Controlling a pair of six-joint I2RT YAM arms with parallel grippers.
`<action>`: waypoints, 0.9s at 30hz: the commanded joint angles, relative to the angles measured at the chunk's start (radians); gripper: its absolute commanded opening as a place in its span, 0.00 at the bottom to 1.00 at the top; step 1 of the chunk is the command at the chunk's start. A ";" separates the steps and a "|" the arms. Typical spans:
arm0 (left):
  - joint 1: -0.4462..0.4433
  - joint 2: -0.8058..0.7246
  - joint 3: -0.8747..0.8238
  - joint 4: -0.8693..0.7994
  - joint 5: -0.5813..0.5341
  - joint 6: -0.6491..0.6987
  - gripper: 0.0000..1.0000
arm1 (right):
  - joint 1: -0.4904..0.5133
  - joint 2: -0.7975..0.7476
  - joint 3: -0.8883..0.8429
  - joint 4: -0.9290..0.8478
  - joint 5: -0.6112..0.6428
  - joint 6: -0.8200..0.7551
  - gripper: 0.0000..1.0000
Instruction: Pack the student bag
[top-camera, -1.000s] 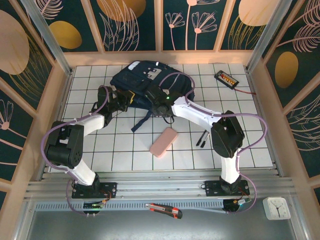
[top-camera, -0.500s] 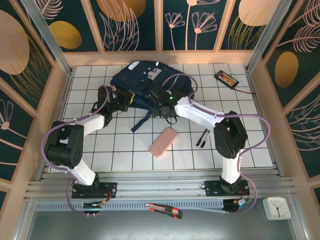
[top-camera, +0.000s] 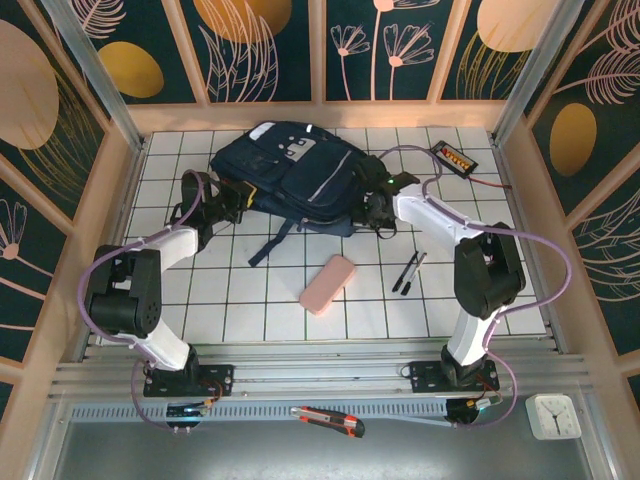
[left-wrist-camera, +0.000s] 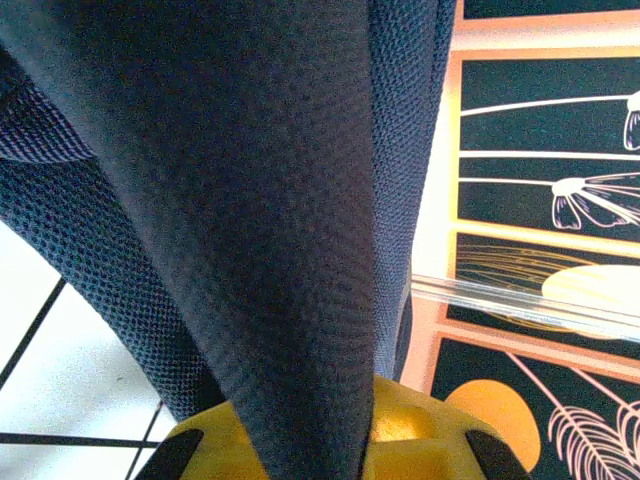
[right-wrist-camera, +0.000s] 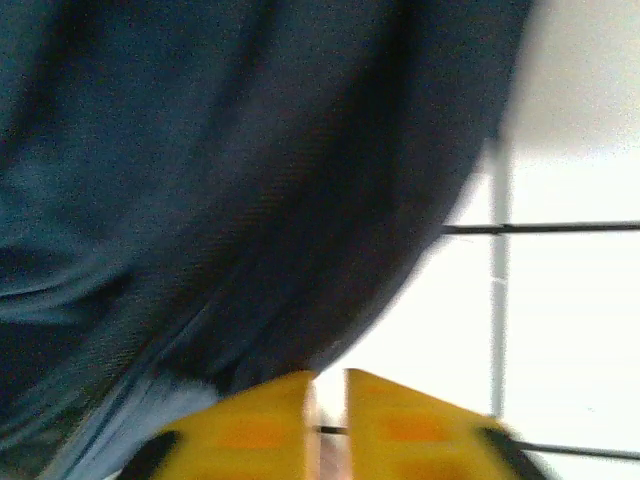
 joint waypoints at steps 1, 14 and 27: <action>-0.002 -0.062 0.003 0.064 0.016 -0.034 0.00 | 0.080 -0.026 0.025 0.177 -0.233 -0.034 0.62; -0.106 -0.070 0.114 0.088 -0.017 -0.180 0.00 | 0.179 0.055 0.100 0.146 -0.097 0.294 0.75; -0.136 -0.123 0.165 -0.005 -0.123 -0.182 0.00 | 0.242 0.033 0.215 -0.112 0.173 0.399 0.58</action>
